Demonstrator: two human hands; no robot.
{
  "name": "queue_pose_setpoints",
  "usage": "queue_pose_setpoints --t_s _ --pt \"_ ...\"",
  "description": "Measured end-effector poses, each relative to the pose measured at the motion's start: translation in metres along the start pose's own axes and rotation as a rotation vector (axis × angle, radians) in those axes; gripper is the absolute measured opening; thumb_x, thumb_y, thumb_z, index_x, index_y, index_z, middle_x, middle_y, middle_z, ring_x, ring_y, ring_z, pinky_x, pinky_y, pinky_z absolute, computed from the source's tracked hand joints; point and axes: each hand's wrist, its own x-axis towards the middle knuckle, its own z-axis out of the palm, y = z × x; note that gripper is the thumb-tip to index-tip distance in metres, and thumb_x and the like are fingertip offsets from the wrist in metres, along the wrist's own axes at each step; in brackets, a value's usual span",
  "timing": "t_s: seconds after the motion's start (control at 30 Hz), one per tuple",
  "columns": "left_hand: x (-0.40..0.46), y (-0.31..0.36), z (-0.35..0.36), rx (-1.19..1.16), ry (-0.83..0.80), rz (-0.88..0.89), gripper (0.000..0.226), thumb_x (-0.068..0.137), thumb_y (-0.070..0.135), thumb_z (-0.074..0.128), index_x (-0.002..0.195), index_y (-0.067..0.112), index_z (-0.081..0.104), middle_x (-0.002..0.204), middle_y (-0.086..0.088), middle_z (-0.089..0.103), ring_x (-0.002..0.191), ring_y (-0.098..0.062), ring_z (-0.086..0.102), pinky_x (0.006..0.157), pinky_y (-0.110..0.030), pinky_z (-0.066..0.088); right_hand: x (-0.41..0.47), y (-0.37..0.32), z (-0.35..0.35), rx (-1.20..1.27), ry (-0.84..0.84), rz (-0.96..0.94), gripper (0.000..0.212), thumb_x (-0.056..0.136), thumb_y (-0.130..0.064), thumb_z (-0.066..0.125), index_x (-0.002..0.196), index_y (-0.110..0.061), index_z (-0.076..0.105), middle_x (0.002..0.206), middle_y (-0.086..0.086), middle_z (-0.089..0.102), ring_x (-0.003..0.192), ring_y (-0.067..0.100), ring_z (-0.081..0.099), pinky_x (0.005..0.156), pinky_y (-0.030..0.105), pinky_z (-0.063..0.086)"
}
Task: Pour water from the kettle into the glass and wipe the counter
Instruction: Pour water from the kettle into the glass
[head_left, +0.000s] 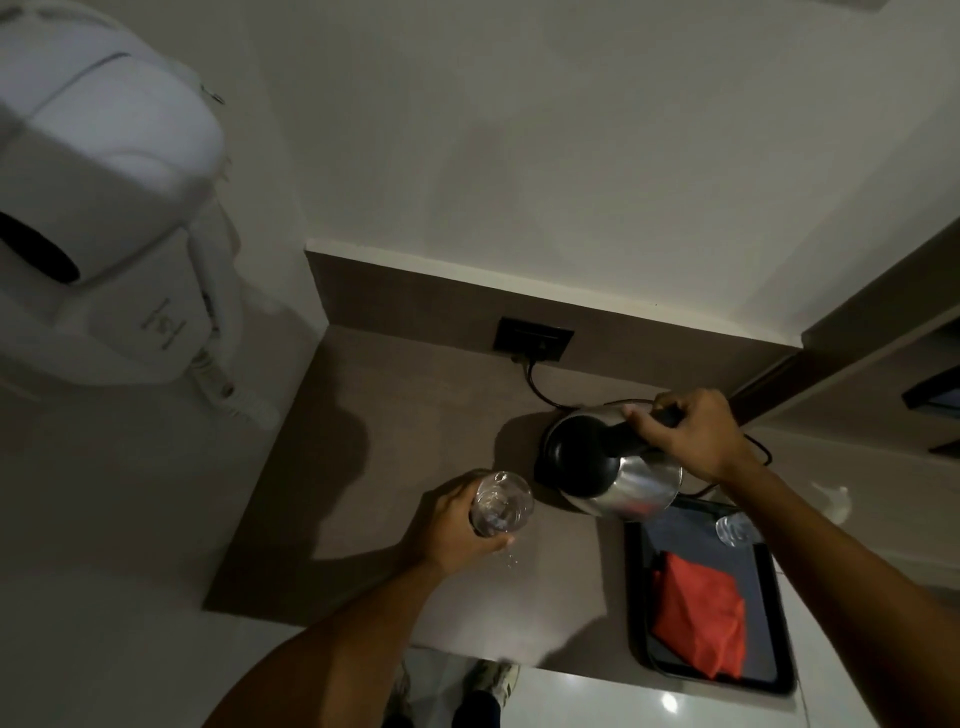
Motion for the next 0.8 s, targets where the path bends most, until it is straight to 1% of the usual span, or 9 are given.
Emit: queue_pose_setpoints --t_s 0.03,0.13,0.17,0.23,0.27,0.33,0.4,0.63,0.8 --pt "0.0 -0.001 0.0 0.008 0.001 0.009 0.086 0.055 0.05 0.088 0.131 0.022 0.059 0.126 0.003 0.067 0.116 -0.012 0.062 0.096 -0.031 0.055 -0.001 -0.003 0.0 -0.029 -0.008 -0.015 0.038 0.085 -0.037 0.07 0.052 -0.023 0.057 0.039 -0.01 0.057 0.035 0.004 0.056 0.035 0.014 0.038" --pt "0.0 -0.003 0.0 0.024 0.022 0.033 0.086 0.052 0.058 0.084 0.128 0.026 0.059 0.123 0.006 0.069 0.112 -0.009 0.063 0.093 -0.029 0.056 0.0 -0.011 0.001 -0.148 -0.015 -0.04 0.043 0.084 -0.044 0.07 0.051 -0.018 0.059 0.043 -0.002 0.061 0.038 0.011 0.058 0.039 0.031 0.048" --pt "0.0 -0.003 0.0 0.03 0.029 0.035 0.086 0.051 0.06 0.082 0.127 0.028 0.059 0.123 0.007 0.069 0.111 -0.008 0.064 0.092 -0.028 0.056 0.0 -0.014 0.002 -0.184 -0.018 -0.046 0.046 0.083 -0.048 0.069 0.05 -0.017 0.059 0.043 0.0 0.06 0.038 0.012 0.056 0.039 0.032 0.047" --pt "0.0 -0.004 0.001 0.039 0.032 0.041 0.087 0.051 0.063 0.08 0.127 0.028 0.059 0.122 0.008 0.069 0.11 -0.007 0.064 0.092 -0.028 0.057 0.0 -0.017 0.003 -0.237 -0.02 -0.071 0.048 0.081 -0.053 0.067 0.048 -0.02 0.055 0.039 -0.004 0.052 0.039 0.01 0.053 0.034 0.02 0.037" --pt "0.001 -0.005 0.002 0.04 0.034 0.045 0.087 0.051 0.063 0.08 0.127 0.029 0.059 0.121 0.008 0.07 0.109 -0.007 0.064 0.092 -0.028 0.057 -0.001 -0.02 0.004 -0.255 -0.021 -0.081 0.049 0.081 -0.054 0.066 0.048 -0.02 0.054 0.038 -0.006 0.049 0.039 0.009 0.052 0.034 0.019 0.035" --pt "0.001 -0.006 0.002 0.043 0.028 0.039 0.087 0.05 0.065 0.079 0.127 0.03 0.058 0.121 0.008 0.07 0.109 -0.008 0.065 0.092 -0.026 0.057 -0.001 -0.024 0.005 -0.277 -0.025 -0.084 0.05 0.081 -0.055 0.066 0.048 -0.018 0.055 0.038 -0.006 0.047 0.035 0.01 0.045 0.035 0.02 0.034" --pt "0.001 -0.005 0.001 0.044 0.019 0.024 0.088 0.049 0.066 0.078 0.127 0.03 0.058 0.122 0.009 0.069 0.11 -0.008 0.064 0.093 -0.025 0.056 0.001 -0.03 0.006 -0.322 -0.03 -0.102 0.051 0.081 -0.056 0.065 0.05 -0.017 0.056 0.039 -0.006 0.046 0.033 0.008 0.039 0.037 0.029 0.037" --pt "0.0 -0.002 -0.001 0.05 0.016 0.0 0.082 0.05 0.059 0.083 0.124 0.03 0.06 0.121 0.008 0.069 0.109 -0.009 0.064 0.094 -0.027 0.055 0.0 -0.048 0.011 -0.456 -0.071 -0.233 0.056 0.084 -0.057 0.058 0.049 -0.014 0.053 0.039 -0.008 0.037 0.034 0.009 0.031 0.038 0.024 0.027" --pt "0.0 0.0 -0.002 0.047 -0.003 -0.022 0.085 0.051 0.062 0.08 0.126 0.029 0.059 0.123 0.007 0.068 0.111 -0.011 0.064 0.094 -0.029 0.056 0.0 -0.053 0.016 -0.539 -0.091 -0.224 0.056 0.084 -0.06 0.054 0.052 -0.014 0.057 0.043 -0.001 0.048 0.036 0.014 0.039 0.039 0.027 0.031"
